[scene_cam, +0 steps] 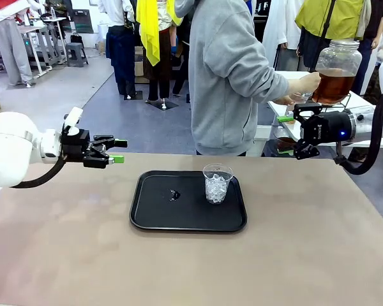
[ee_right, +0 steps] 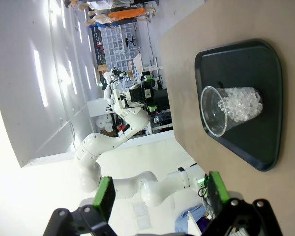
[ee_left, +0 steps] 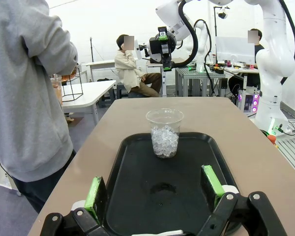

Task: Pour the drink into the iced cup.
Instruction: Pick up the iced cup indicated by the human and present it to them.

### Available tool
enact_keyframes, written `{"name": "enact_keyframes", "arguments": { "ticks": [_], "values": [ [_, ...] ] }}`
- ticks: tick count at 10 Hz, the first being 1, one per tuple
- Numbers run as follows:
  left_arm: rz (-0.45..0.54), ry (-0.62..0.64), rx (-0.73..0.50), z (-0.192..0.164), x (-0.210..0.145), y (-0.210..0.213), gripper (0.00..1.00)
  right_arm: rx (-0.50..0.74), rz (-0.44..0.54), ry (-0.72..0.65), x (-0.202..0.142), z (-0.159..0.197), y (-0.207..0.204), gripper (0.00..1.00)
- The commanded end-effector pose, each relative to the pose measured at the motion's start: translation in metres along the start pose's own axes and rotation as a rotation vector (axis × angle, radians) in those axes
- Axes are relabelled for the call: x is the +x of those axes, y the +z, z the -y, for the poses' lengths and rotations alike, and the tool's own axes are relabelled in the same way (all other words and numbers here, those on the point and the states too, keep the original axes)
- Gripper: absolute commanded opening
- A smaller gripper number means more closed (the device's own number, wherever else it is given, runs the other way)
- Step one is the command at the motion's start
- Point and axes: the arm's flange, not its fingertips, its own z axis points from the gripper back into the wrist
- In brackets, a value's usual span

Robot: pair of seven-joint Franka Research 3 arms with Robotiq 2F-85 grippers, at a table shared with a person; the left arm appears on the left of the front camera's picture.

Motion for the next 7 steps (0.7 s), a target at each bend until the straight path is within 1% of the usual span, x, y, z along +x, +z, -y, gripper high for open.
{"name": "enact_keyframes", "arguments": {
  "ticks": [1, 7],
  "values": [
    [0.005, 0.006, -0.003, 0.0001, 0.0020, -0.0004, 1.00, -0.005, 0.003, 0.004, 0.0000, -0.0012, -0.0004, 1.00],
    [0.005, 0.006, -0.003, 0.0001, 0.0020, -0.0004, 1.00, -0.005, 0.003, 0.004, 0.0000, -0.0012, -0.0004, 1.00]
  ]
}}
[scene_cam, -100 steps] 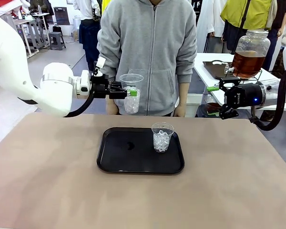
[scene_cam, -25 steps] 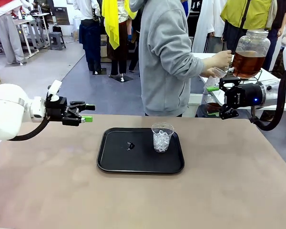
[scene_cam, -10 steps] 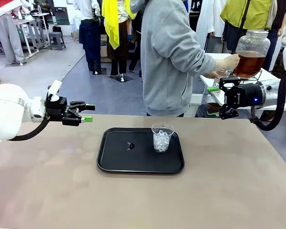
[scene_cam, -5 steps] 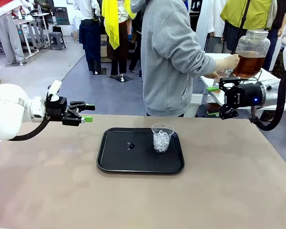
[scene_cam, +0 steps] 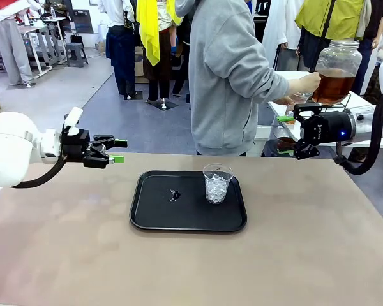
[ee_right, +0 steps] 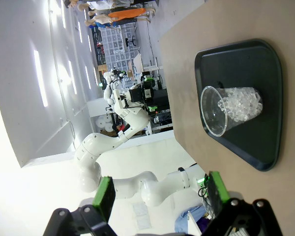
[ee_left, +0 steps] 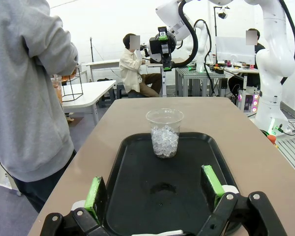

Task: Pour the drink into the iced cup.
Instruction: Pick up the iced cup indicated by the human and present it to them.

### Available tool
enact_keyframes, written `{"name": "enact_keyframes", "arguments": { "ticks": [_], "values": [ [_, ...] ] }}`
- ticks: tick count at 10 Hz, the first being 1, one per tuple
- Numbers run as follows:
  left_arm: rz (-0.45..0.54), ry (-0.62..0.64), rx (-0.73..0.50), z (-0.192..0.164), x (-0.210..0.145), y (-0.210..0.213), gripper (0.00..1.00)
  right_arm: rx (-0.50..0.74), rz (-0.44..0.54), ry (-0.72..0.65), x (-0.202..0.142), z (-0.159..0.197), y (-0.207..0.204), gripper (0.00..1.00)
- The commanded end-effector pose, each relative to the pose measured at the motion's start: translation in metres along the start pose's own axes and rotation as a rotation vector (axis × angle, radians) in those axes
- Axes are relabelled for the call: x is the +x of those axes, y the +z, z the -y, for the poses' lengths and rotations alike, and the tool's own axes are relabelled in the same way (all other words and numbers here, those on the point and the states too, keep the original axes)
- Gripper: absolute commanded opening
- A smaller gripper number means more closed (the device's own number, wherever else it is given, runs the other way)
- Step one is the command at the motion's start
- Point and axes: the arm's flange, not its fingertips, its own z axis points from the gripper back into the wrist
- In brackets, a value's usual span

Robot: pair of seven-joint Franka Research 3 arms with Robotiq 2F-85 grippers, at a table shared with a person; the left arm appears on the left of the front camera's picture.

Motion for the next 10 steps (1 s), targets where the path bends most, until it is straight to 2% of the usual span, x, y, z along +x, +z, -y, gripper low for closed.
{"name": "enact_keyframes", "arguments": {
  "ticks": [1, 10],
  "values": [
    [0.005, 0.006, -0.003, 0.0001, 0.0020, -0.0004, 1.00, -0.005, 0.003, 0.004, 0.0000, -0.0012, -0.0004, 1.00],
    [0.005, 0.006, -0.003, 0.0001, 0.0020, -0.0004, 1.00, -0.005, 0.003, 0.004, 0.0000, -0.0012, -0.0004, 1.00]
  ]
}}
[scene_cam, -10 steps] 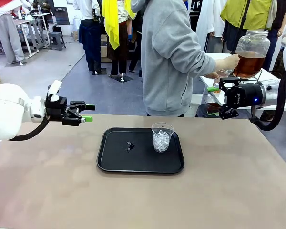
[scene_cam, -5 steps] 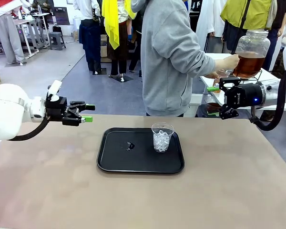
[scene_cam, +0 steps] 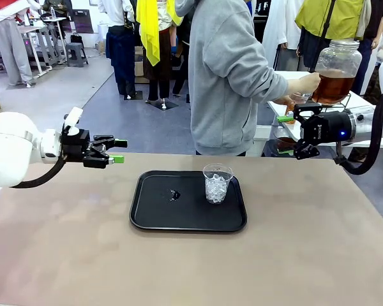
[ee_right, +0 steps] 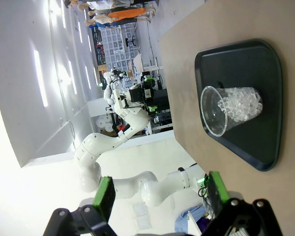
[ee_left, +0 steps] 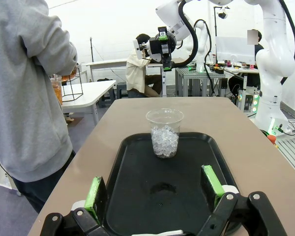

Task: Pour the drink into the iced cup.
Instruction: Pick up the iced cup indicated by the human and present it to them.

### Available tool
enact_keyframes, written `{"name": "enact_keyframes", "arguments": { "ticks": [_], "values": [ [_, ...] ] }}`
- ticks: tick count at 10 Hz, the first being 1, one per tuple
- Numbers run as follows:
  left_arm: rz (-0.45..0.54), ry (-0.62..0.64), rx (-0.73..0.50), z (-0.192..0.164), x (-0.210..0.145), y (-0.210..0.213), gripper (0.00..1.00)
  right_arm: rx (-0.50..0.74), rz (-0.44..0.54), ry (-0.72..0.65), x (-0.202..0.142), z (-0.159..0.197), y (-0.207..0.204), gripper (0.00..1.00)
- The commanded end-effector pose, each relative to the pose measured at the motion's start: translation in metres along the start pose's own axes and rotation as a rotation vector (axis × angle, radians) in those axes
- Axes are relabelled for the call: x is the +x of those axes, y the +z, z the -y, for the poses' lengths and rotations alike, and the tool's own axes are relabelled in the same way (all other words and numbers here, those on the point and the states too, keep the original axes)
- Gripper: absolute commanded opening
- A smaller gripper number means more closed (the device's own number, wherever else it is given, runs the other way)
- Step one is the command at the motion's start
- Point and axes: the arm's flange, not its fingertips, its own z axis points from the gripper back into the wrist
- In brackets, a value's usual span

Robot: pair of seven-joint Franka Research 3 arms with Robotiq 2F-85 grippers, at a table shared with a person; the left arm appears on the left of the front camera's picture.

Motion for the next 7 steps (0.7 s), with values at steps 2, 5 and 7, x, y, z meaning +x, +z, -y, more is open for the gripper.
{"name": "enact_keyframes", "arguments": {
  "ticks": [2, 5, 7],
  "values": [
    [0.005, 0.006, -0.003, 0.0001, 0.0020, -0.0004, 1.00, -0.005, 0.003, 0.004, 0.0000, -0.0012, -0.0004, 1.00],
    [0.005, 0.006, -0.003, 0.0001, 0.0020, -0.0004, 1.00, -0.005, 0.003, 0.004, 0.0000, -0.0012, -0.0004, 1.00],
    [0.005, 0.006, -0.003, 0.0001, 0.0020, -0.0004, 1.00, -0.005, 0.003, 0.004, 0.0000, -0.0012, -0.0004, 1.00]
  ]
}}
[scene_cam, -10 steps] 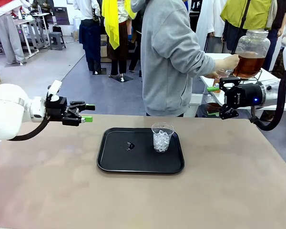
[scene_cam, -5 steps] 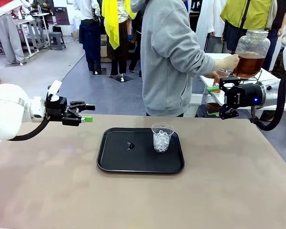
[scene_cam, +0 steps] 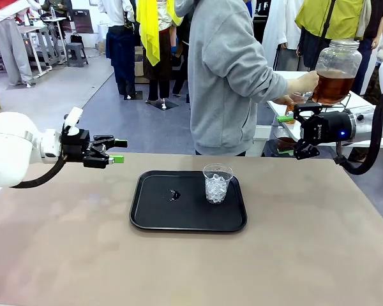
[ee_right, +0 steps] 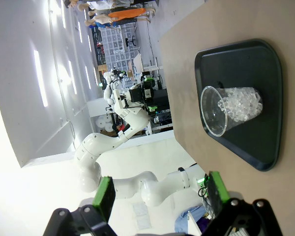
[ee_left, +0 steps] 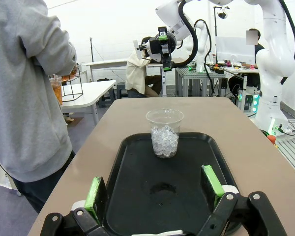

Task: Pour the drink into the iced cup.
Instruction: Pick up the iced cup indicated by the human and present it to them.

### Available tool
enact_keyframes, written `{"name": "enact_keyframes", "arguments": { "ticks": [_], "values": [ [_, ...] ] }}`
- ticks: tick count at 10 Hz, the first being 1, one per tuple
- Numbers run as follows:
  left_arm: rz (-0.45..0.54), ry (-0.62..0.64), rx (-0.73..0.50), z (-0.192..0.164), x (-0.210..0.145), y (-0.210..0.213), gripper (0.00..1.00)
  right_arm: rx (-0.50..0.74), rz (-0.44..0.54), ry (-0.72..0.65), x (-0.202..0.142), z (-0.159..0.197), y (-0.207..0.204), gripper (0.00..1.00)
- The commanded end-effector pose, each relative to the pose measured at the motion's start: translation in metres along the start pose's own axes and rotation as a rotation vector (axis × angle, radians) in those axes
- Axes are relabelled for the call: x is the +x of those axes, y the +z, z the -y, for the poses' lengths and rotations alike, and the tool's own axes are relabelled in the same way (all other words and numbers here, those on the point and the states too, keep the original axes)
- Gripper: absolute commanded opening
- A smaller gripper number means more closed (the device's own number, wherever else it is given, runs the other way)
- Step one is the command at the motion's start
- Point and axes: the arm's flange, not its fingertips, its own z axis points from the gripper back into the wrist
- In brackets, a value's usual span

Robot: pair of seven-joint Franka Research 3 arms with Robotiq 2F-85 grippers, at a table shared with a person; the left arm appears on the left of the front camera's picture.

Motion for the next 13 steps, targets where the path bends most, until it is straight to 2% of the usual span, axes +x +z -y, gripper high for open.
{"name": "enact_keyframes", "arguments": {
  "ticks": [1, 13],
  "values": [
    [0.005, 0.006, -0.003, 0.0001, 0.0020, -0.0004, 1.00, -0.005, 0.003, 0.004, 0.0000, -0.0012, -0.0004, 1.00],
    [0.005, 0.006, -0.003, 0.0001, 0.0020, -0.0004, 1.00, -0.005, 0.003, 0.004, 0.0000, -0.0012, -0.0004, 1.00]
  ]
}}
